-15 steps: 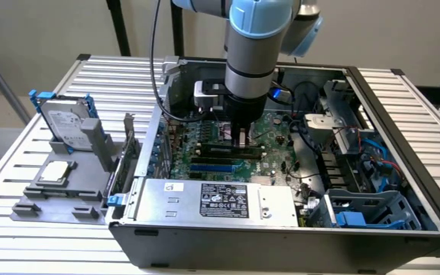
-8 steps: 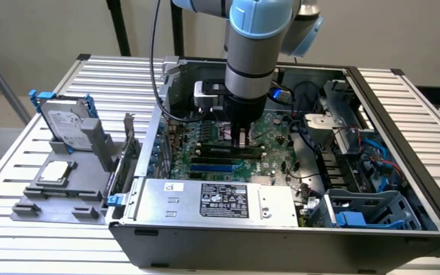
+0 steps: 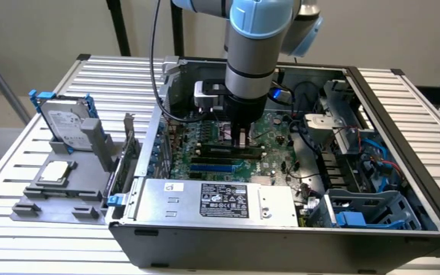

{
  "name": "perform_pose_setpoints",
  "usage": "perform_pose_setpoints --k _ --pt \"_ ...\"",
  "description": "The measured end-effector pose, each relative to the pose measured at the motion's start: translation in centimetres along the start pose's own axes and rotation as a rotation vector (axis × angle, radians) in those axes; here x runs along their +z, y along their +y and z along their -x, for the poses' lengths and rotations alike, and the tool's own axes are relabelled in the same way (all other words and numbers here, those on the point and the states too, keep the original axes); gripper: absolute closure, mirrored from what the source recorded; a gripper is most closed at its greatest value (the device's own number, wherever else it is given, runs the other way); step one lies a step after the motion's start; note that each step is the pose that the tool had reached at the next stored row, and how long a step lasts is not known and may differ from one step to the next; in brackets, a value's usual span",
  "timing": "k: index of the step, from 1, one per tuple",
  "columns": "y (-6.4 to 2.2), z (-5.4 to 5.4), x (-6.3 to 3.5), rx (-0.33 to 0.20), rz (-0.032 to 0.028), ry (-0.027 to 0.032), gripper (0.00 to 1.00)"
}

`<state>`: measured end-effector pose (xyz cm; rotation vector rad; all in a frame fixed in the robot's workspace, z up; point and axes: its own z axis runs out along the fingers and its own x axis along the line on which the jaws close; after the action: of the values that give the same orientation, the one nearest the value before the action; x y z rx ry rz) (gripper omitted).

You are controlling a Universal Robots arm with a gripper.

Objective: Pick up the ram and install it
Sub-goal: 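Insert the ram into the slot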

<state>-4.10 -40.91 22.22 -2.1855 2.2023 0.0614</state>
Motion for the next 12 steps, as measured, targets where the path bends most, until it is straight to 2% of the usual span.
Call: perform_pose_setpoints --k 12 --pt "-0.06 0.0 0.0 0.0 -0.0011 0.0003 0.86"
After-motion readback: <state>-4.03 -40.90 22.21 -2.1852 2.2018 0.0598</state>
